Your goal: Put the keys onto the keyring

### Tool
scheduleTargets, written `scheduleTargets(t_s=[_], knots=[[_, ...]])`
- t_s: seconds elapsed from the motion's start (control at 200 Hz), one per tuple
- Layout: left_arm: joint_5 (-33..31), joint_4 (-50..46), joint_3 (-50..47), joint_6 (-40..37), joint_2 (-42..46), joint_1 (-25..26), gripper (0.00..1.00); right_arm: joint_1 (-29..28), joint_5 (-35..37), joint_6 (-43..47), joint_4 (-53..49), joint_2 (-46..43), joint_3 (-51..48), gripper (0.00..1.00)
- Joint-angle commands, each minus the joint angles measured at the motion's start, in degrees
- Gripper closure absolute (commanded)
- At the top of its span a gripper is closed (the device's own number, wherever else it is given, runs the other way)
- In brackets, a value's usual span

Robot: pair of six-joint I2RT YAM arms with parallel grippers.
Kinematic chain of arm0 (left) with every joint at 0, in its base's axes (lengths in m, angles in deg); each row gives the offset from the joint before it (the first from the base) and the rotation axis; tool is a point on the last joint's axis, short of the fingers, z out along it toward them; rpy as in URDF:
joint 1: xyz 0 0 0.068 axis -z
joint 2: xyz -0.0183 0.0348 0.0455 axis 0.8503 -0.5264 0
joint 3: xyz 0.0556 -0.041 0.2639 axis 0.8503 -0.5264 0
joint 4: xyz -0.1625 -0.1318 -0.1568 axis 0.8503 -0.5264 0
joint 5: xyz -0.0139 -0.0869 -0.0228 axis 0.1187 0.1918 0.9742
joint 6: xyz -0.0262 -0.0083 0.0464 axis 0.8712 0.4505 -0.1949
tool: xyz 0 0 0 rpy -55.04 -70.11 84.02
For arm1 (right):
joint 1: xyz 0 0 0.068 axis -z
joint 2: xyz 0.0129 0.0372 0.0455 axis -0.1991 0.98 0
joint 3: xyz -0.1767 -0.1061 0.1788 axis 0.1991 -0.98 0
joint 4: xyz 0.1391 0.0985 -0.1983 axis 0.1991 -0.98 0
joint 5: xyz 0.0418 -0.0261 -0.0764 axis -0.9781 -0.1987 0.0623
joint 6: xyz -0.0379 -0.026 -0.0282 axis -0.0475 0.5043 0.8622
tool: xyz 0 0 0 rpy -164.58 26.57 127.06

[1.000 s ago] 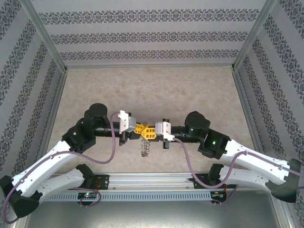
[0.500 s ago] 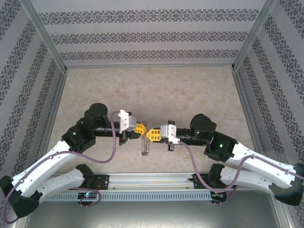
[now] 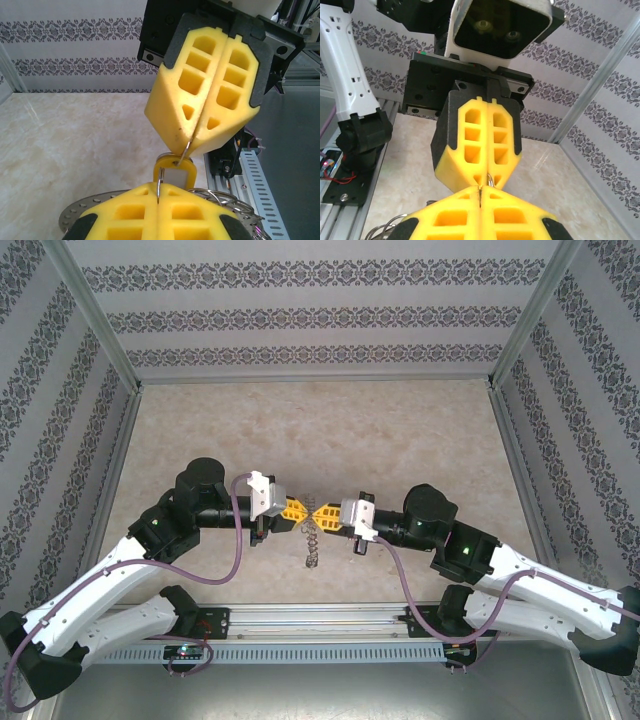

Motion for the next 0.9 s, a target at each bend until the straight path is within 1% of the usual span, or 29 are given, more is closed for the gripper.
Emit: scheduleTargets(t_s=[0.0,0.235,0.634,0.894], knots=[[-0.3,2.1,1.4,0.2,1.1,0.0,1.0,-0.5,1.7,0.5,4.2,-0.7,-0.8,1.0],[-0.1,2.3,1.1,0.1,1.5,0.0,1.0,-0.5,2.2,0.5,5.3,-0.2,-1.1,1.0],[0.1,2.7,1.0,0.1,1.7,0.0,1.0,-0.5,0.5,0.3,4.4,1.4,-0.6,1.0],[-0.2,2.7,0.8,0.0,1.9,0.0,1.0,-0.4,0.6,0.2,4.4,0.7,-0.9,1.0]])
